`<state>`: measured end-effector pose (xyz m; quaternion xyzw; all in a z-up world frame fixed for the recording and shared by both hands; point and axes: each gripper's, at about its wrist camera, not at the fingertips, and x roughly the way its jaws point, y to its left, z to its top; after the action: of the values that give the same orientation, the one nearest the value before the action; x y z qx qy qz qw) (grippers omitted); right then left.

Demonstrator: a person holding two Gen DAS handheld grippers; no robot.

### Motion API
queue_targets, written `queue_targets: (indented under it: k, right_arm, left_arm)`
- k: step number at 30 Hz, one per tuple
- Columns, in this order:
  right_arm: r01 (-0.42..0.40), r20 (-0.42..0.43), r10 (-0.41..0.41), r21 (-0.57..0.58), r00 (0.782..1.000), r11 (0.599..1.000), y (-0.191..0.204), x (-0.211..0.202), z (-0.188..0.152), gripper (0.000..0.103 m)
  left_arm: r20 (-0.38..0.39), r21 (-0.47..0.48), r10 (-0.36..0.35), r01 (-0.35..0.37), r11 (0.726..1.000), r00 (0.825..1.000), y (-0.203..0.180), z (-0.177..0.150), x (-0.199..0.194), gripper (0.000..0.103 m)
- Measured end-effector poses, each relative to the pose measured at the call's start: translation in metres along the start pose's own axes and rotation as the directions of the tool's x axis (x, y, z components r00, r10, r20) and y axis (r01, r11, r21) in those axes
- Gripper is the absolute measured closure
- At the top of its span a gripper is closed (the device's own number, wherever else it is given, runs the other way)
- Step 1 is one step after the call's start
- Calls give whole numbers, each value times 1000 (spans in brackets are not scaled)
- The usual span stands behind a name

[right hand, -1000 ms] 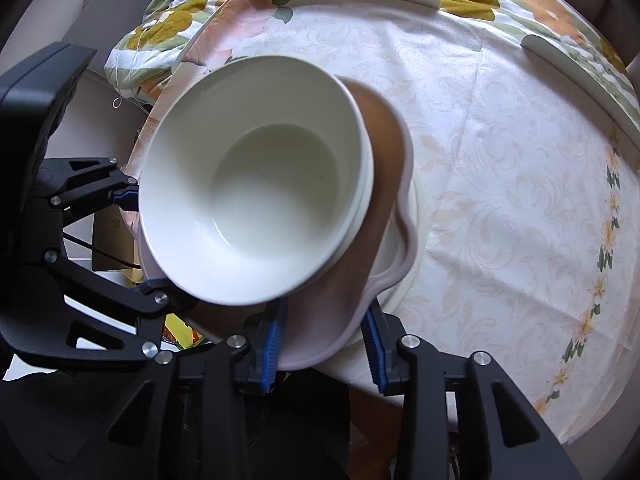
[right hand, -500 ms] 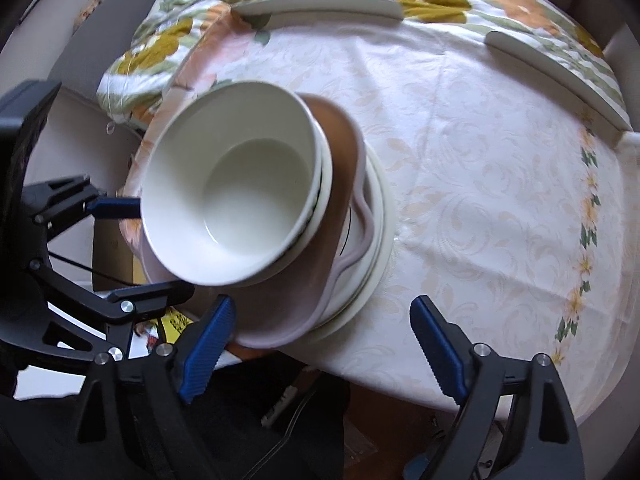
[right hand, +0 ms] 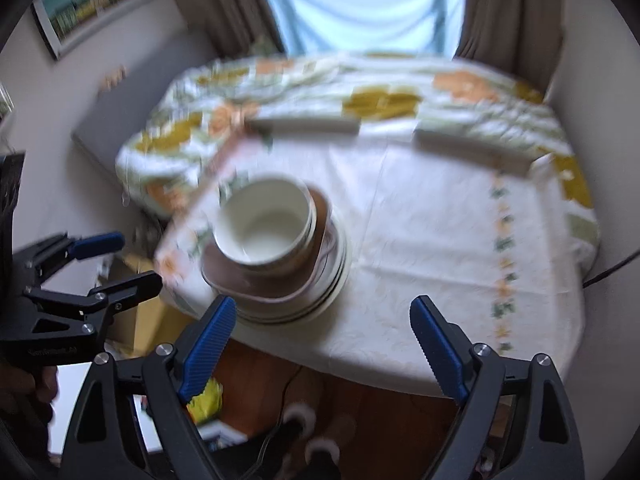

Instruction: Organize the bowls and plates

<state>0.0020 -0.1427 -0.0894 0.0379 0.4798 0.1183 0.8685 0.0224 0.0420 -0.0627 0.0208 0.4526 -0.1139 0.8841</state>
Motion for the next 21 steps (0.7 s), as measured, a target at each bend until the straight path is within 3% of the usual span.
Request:
queue_targets:
  k: [2, 3, 4, 7, 11, 14, 17, 21]
  right_arm:
    - [32, 93, -33, 14, 995, 999, 0, -34, -2, 15]
    - [46, 136, -49, 26, 989, 999, 1, -51, -3, 4]
    - [61, 179, -66, 34, 982, 998, 2, -65, -3, 0]
    - [130, 292, -145, 70, 945, 989, 3, -100, -5, 0]
    - [210, 370, -235, 105, 899, 972, 7, -127, -11, 0]
    - [250, 408, -279, 124, 869, 960, 12, -140, -18, 0]
    - [234, 435, -270, 134, 859, 963, 11, -148, -22, 0]
    - [249, 450, -285, 139, 846, 959, 11, -151, -26, 0]
  left_arm:
    - [105, -17, 18, -17, 1000, 994, -9, 1, -32, 0]
    - [159, -25, 24, -20, 999, 987, -12, 0, -46, 0]
    - [200, -31, 25, -19, 999, 980, -13, 1, -57, 0]
    - [306, -47, 49, -36, 998, 951, -19, -1, -87, 0]
    - [413, -55, 128, -116, 992, 902, -25, -8, -116, 0]
    - [465, -54, 155, -147, 988, 872, -30, -10, -130, 0]
    - [490, -54, 165, -159, 986, 856, -34, -12, -138, 0]
    - [500, -50, 160, -156, 986, 851, -41, -16, -139, 0]
